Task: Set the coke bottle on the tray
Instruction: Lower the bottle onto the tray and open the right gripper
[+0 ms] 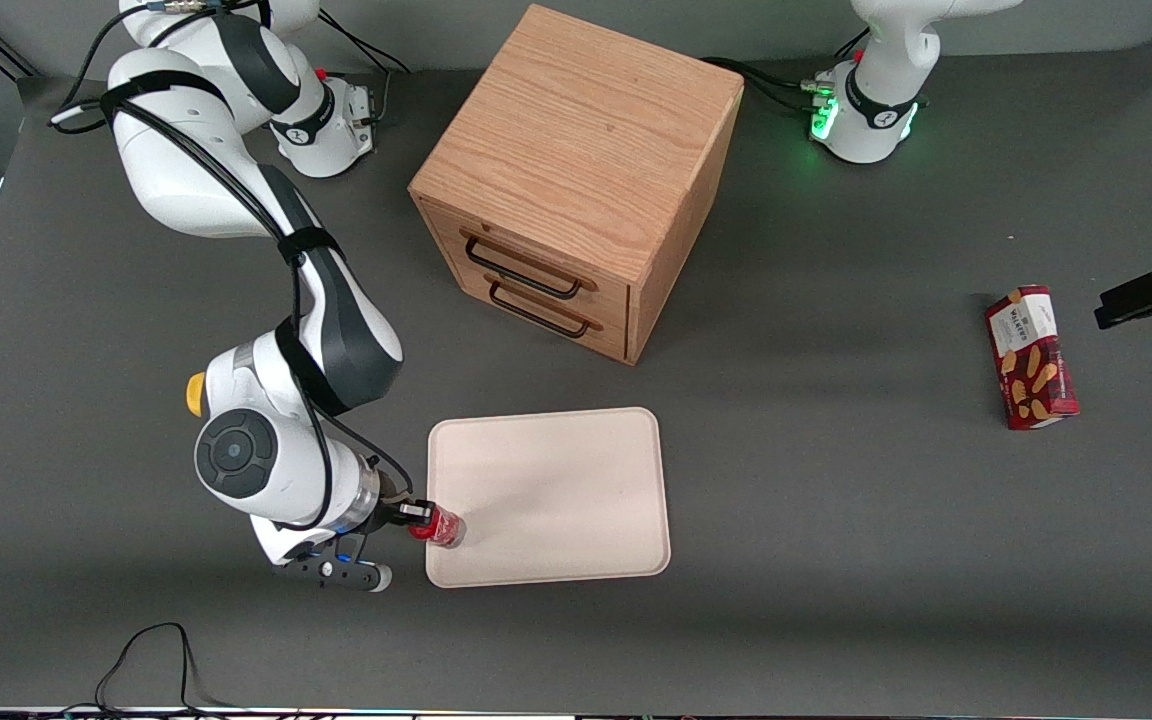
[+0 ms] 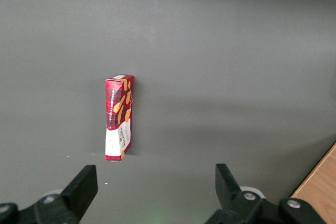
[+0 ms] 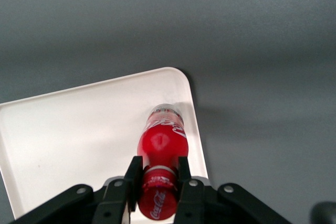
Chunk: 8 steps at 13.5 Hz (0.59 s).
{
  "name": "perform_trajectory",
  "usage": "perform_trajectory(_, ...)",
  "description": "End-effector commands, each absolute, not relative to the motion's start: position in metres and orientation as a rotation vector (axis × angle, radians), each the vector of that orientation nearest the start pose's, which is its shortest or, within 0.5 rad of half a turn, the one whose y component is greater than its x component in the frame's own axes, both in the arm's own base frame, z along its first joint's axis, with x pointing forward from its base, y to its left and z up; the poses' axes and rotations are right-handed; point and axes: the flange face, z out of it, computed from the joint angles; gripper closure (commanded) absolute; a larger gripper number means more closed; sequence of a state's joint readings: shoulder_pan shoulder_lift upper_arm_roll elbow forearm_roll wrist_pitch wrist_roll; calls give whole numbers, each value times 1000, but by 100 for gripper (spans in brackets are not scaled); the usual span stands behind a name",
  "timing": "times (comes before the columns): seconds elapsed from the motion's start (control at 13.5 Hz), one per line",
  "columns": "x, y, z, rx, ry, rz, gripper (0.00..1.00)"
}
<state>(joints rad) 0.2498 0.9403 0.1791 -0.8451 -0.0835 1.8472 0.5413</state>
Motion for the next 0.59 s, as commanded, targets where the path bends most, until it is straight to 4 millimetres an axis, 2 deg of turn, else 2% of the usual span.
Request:
perform_trajectory(0.0,751,272,353,-3027,299,-99,100)
perform_trajectory(0.52,753,271,338,-3033,298,-110,100)
